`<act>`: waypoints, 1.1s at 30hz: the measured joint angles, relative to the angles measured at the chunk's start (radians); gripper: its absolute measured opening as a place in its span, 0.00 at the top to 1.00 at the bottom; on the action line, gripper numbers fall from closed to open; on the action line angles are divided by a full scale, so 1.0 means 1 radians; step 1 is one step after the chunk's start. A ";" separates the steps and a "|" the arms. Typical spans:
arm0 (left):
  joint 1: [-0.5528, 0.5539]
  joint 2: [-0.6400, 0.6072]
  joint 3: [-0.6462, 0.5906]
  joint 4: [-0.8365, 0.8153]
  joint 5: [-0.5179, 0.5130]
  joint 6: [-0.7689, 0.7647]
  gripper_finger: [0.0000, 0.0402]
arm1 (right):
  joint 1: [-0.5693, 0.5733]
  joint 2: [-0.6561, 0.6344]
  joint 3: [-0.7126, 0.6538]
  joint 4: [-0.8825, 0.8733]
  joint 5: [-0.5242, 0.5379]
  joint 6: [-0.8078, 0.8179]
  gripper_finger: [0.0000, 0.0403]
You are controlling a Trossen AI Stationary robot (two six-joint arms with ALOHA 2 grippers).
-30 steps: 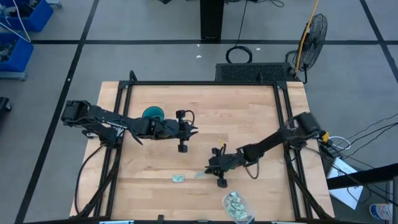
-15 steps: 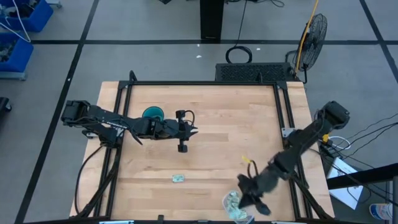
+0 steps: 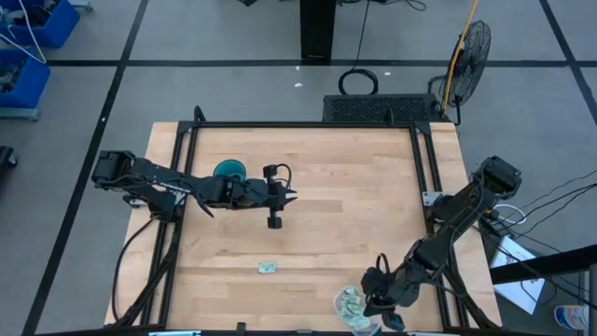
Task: Pick and place Stevia / Truvia into bins
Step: Put the green stevia packet into the transparent container
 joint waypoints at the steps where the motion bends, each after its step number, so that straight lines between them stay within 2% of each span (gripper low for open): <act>1: 0.000 0.000 0.000 -0.001 0.000 0.000 0.82 | 0.000 0.000 0.000 -0.012 -0.024 0.000 1.00; 8: 0.000 0.000 0.000 -0.014 0.000 -0.007 0.82 | -0.008 0.000 -0.038 -0.074 -0.044 0.013 0.99; 15: 0.000 0.000 0.000 -0.025 0.000 -0.028 0.82 | -0.031 0.000 -0.122 -0.071 -0.043 0.285 0.92; 20: 0.000 0.000 0.000 -0.025 0.000 -0.029 0.82 | -0.036 0.000 -0.149 -0.072 -0.043 0.310 0.85; 24: 0.000 0.000 0.000 -0.026 0.000 -0.026 0.82 | -0.036 -0.007 -0.150 -0.058 -0.043 0.250 0.81; 30: 0.000 0.000 0.000 -0.056 0.000 -0.026 0.82 | -0.067 -0.029 -0.149 -0.020 -0.038 0.016 0.82; 33: -0.003 0.000 0.000 -0.131 0.018 -0.058 0.82 | -0.101 -0.045 -0.149 -0.032 0.031 -0.143 0.83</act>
